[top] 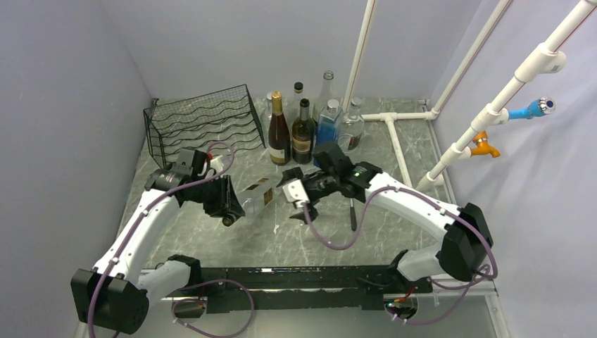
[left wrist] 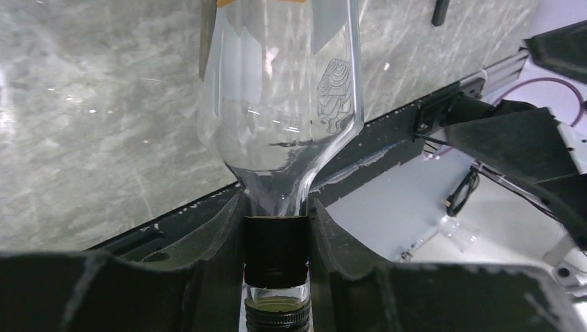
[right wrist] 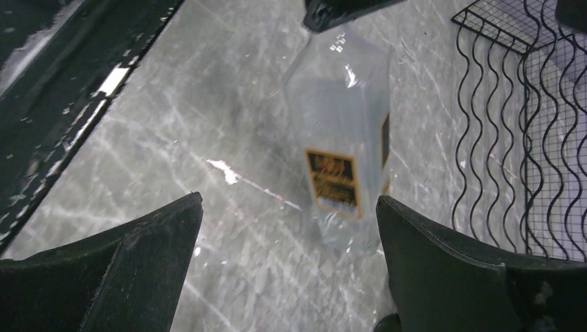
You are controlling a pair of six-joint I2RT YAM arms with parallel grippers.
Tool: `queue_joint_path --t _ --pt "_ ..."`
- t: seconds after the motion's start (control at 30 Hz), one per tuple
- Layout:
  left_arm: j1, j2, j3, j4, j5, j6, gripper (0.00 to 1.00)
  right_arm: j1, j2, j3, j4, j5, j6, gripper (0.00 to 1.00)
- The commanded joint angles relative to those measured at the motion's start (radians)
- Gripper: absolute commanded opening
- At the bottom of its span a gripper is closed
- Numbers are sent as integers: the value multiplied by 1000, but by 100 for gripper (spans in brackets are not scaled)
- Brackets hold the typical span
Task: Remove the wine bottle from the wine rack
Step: Pick up the wine bottle from the wine rack.
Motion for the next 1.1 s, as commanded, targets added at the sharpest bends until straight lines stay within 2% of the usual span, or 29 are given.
queue_joint_path --t 0.0,0.4,0.77,1.07 --pt "-29 20 56 54 129 -62 0 93 64 81 122 193 114 100" --pt "-63 59 93 92 177 -126 0 226 140 48 297 471 170 100" --pt "-67 69 118 101 189 -136 0 272 203 17 397 513 243 100" --pt "-67 61 114 126 211 -158 0 296 248 -19 546 639 328 100"
